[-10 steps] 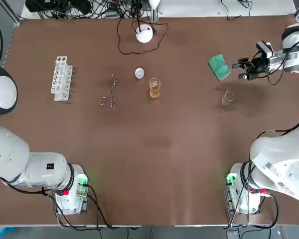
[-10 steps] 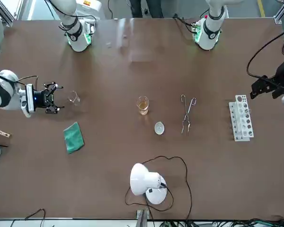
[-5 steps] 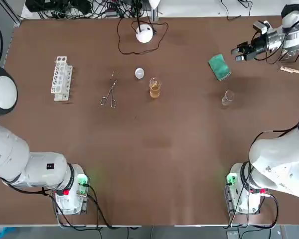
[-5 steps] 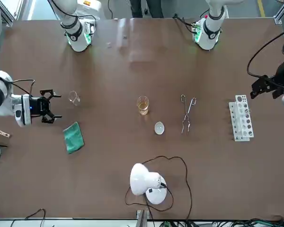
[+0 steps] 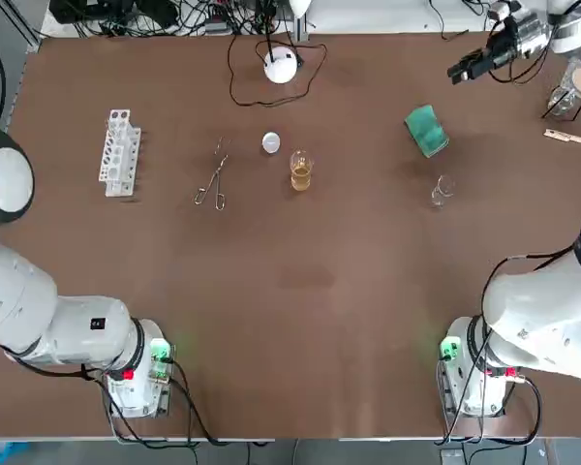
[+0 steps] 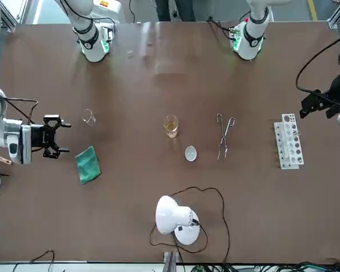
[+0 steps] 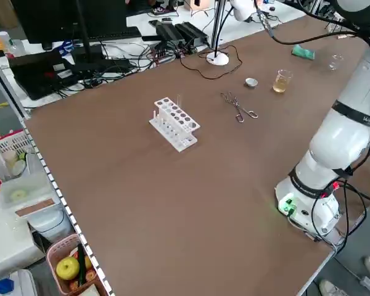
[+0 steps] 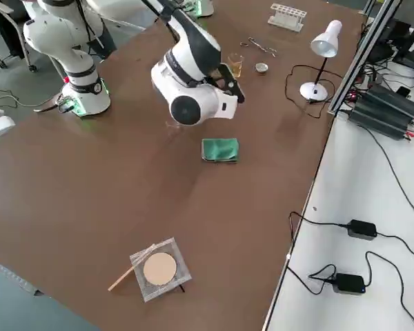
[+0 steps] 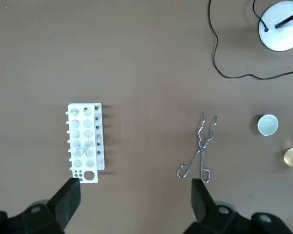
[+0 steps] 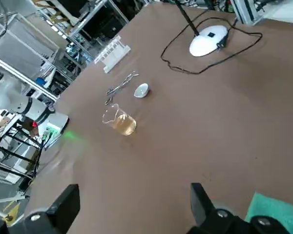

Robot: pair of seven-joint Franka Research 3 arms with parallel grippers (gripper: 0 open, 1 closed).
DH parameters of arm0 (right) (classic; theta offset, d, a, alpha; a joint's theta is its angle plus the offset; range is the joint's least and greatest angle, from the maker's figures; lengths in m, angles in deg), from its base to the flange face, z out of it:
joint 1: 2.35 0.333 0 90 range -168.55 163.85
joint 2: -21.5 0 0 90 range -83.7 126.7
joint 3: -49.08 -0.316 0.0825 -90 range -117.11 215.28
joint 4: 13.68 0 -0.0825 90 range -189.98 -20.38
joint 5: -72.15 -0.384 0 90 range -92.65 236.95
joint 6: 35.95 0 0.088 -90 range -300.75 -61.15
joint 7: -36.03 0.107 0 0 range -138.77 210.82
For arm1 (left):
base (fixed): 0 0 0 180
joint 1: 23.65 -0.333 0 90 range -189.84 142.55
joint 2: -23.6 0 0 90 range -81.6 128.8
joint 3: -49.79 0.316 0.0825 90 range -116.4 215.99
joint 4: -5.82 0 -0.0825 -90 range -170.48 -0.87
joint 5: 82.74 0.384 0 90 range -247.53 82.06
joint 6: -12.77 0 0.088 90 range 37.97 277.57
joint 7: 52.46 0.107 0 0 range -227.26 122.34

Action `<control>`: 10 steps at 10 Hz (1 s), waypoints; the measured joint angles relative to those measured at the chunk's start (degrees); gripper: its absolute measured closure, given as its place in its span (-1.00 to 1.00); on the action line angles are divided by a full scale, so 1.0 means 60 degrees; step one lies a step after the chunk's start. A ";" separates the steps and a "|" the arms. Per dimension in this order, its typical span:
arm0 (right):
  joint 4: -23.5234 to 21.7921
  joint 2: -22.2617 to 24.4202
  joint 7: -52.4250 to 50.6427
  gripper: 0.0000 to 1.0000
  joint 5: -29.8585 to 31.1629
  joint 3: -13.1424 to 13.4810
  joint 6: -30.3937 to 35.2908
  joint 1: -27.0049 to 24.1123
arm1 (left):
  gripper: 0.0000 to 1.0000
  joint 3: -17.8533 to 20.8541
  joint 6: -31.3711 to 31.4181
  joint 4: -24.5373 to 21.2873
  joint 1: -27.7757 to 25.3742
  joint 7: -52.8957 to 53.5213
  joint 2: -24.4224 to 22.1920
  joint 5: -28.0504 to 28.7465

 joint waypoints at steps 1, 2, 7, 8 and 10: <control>0.0134 0.0004 0.0674 -1.00 0.0041 0.0003 -0.0090 0.0173 | -1.00 0.0000 0.0000 0.0000 0.0000 0.0001 0.0000 0.0000; 0.0186 0.0004 0.1315 -1.00 0.0164 0.0003 -0.0175 0.0280 | -1.00 0.0000 0.0000 0.0000 0.0000 0.0002 0.0000 0.0000; 0.0942 0.0309 0.5344 -1.00 0.1631 0.0004 -0.0284 0.0921 | -1.00 0.0001 0.0000 0.0000 -0.0002 0.0003 0.0000 -0.0001; 0.0980 0.0462 0.5902 -1.00 0.2144 0.0002 -0.0470 0.1021 | -1.00 0.0002 0.0000 0.0000 -0.0003 0.0003 0.0000 -0.0001; 0.0992 0.0750 0.7141 -1.00 0.3178 0.0003 -0.0698 0.1106 | -1.00 0.0005 0.0000 0.0000 -0.0010 0.0003 0.0000 -0.0001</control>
